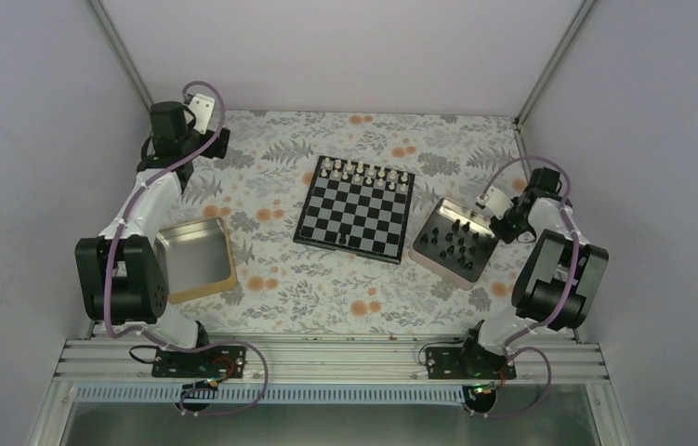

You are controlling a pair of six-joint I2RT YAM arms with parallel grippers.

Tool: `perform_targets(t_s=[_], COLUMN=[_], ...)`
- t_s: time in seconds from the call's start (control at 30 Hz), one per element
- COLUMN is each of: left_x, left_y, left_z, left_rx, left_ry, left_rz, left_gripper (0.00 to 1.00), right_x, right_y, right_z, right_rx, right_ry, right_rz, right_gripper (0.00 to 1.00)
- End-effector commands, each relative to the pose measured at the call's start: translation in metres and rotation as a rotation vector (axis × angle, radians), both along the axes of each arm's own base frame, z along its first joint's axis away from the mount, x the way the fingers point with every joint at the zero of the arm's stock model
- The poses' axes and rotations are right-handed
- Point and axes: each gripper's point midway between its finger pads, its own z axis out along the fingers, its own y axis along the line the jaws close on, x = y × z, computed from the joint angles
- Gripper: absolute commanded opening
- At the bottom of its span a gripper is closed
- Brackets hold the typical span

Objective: Set up the chess pieces on the board
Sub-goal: Place the storage box at the center of the board.

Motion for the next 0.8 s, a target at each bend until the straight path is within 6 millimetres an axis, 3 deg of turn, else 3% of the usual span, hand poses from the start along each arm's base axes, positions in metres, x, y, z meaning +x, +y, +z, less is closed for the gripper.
perform_targets(t_s=[0.0, 0.2, 0.37, 0.6, 0.7, 0.77], left_x=[0.001, 0.001, 0.003, 0.006, 0.006, 0.006], left_y=[-0.002, -0.005, -0.003, -0.002, -0.002, -0.002], left_z=[0.003, -0.002, -0.006, -0.010, -0.012, -0.012], left_rx=[0.033, 0.052, 0.067, 0.080, 0.082, 0.084], left_ry=[-0.036, -0.033, -0.031, -0.028, -0.026, -0.026], left_rz=[0.005, 0.004, 0.013, 0.018, 0.017, 0.018], left_gripper=[1.00, 1.00, 1.00, 1.00, 1.00, 1.00], right_x=[0.004, 0.012, 0.021, 0.038, 0.045, 0.049], right_y=[-0.001, 0.001, 0.002, 0.016, 0.018, 0.016], right_z=[0.004, 0.002, -0.015, -0.014, -0.011, -0.006], right_rx=[-0.037, -0.032, -0.010, 0.002, -0.005, -0.010], right_ry=[-0.020, 0.004, 0.021, -0.013, -0.007, -0.006], right_rz=[0.128, 0.179, 0.171, 0.204, 0.210, 0.192], right_gripper=[0.04, 0.05, 0.05, 0.07, 0.15, 0.26])
